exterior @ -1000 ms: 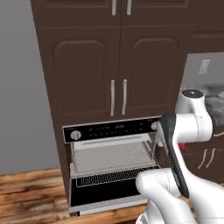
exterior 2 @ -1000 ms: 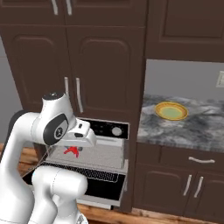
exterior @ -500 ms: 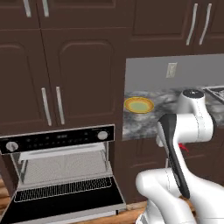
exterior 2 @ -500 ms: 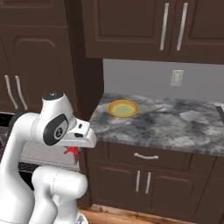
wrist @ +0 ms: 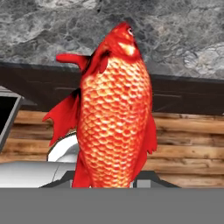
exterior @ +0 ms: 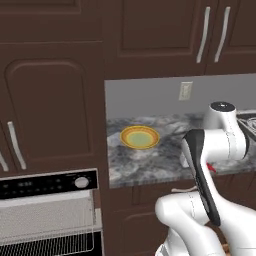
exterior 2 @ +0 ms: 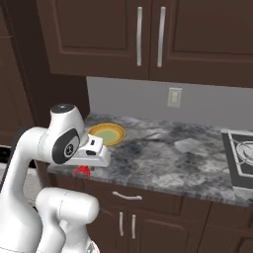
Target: Take the fish from the oven and place it on the plate on the counter.
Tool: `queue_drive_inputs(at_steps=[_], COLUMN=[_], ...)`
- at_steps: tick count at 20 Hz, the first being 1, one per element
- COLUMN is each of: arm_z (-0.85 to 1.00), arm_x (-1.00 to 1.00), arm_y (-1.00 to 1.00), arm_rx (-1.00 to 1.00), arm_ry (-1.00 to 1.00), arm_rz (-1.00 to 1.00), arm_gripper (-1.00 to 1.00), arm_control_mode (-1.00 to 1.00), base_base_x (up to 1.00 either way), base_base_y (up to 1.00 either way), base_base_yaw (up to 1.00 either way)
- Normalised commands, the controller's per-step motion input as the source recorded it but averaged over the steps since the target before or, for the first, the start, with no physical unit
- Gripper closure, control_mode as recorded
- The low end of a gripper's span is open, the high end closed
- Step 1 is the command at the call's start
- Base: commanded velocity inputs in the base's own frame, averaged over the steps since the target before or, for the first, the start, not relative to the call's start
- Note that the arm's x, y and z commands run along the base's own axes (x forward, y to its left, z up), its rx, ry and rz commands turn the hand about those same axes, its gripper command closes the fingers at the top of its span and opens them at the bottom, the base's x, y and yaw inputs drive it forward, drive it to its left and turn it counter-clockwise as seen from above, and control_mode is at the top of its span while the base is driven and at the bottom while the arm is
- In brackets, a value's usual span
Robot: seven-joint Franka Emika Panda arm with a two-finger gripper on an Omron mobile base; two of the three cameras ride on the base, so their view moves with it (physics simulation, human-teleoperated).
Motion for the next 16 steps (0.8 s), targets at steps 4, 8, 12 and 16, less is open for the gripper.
queue_drive_inputs(at_steps=[4, 8, 12, 16], arm_z=[0.00, 0.00, 0.00, 0.00], arm_x=[0.00, 0.00, 0.00, 0.00], arm_y=[0.00, 0.00, 0.00, 0.00], arm_rx=[0.00, 0.00, 0.00, 0.00], arm_ry=[0.00, 0.00, 0.00, 0.00], arm_rz=[0.00, 0.00, 0.00, 0.00], arm_gripper=[1.00, 1.00, 1.00, 1.00], arm_control_mode=[1.00, 1.00, 1.00, 1.00], base_base_x=[0.43, 0.43, 0.51, 0.30], base_base_y=[0.00, 0.00, 0.00, -0.01], base_base_yaw=[0.03, 0.00, 0.00, 0.00])
